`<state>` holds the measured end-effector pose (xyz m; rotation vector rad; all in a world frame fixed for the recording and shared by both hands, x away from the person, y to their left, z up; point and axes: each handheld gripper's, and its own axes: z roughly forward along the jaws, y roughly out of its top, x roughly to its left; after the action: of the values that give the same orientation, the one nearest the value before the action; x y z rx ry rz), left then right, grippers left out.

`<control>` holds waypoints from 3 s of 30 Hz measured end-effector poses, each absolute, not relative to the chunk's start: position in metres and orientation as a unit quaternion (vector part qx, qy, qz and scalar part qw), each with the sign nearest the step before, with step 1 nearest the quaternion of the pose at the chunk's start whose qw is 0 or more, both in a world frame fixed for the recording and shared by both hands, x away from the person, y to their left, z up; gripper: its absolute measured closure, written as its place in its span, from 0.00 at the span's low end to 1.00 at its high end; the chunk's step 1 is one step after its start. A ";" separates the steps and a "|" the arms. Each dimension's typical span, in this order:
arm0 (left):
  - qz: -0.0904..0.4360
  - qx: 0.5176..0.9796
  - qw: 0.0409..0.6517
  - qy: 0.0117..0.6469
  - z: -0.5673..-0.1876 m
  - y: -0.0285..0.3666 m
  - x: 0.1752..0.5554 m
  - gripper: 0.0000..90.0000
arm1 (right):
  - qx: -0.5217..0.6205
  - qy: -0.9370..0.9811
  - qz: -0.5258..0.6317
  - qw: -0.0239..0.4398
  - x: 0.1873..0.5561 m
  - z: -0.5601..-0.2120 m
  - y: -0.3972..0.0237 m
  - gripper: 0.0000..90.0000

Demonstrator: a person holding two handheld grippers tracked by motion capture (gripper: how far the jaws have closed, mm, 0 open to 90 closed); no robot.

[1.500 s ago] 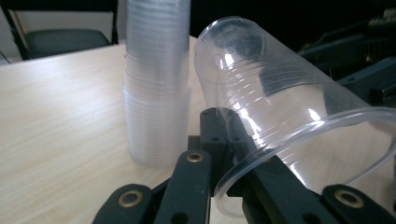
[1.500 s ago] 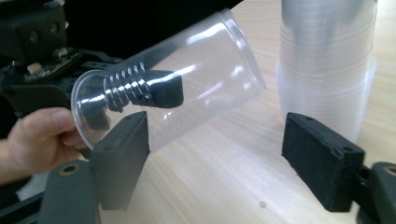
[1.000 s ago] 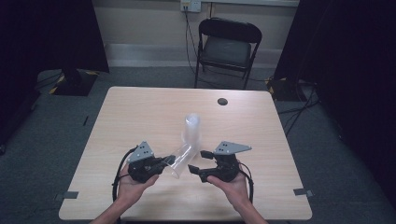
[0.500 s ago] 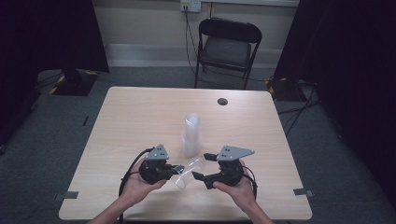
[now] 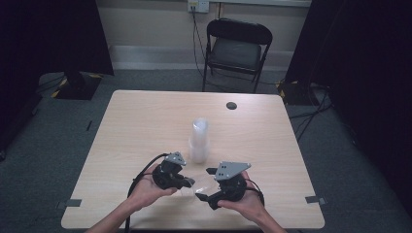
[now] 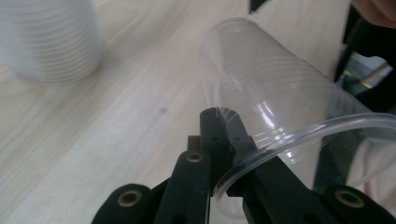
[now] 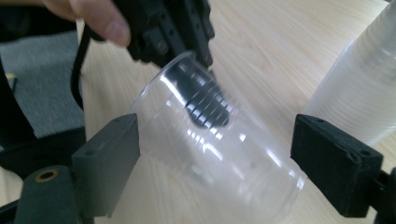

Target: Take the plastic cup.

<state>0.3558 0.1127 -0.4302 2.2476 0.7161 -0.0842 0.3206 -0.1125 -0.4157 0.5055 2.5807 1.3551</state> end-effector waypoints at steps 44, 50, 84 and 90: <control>-0.131 0.867 0.344 0.336 -0.433 0.091 0.377 0.99 | 0.116 0.887 0.413 0.174 0.313 -0.435 -0.081 0.28; -0.134 0.867 0.340 0.338 -0.437 0.088 0.377 0.99 | 0.117 0.884 0.417 0.173 0.313 -0.434 -0.082 0.29; -0.075 0.859 0.390 0.324 -0.430 0.089 0.374 0.86 | 0.156 0.868 0.439 0.173 0.318 -0.426 -0.093 0.35; -0.061 0.856 0.395 0.328 -0.430 0.089 0.374 0.78 | 0.163 0.864 0.444 0.173 0.320 -0.424 -0.095 0.35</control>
<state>0.3737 0.0894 -0.4297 2.1700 0.8324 -0.1536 0.3195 -0.0946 -0.4241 0.4629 2.4508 1.2588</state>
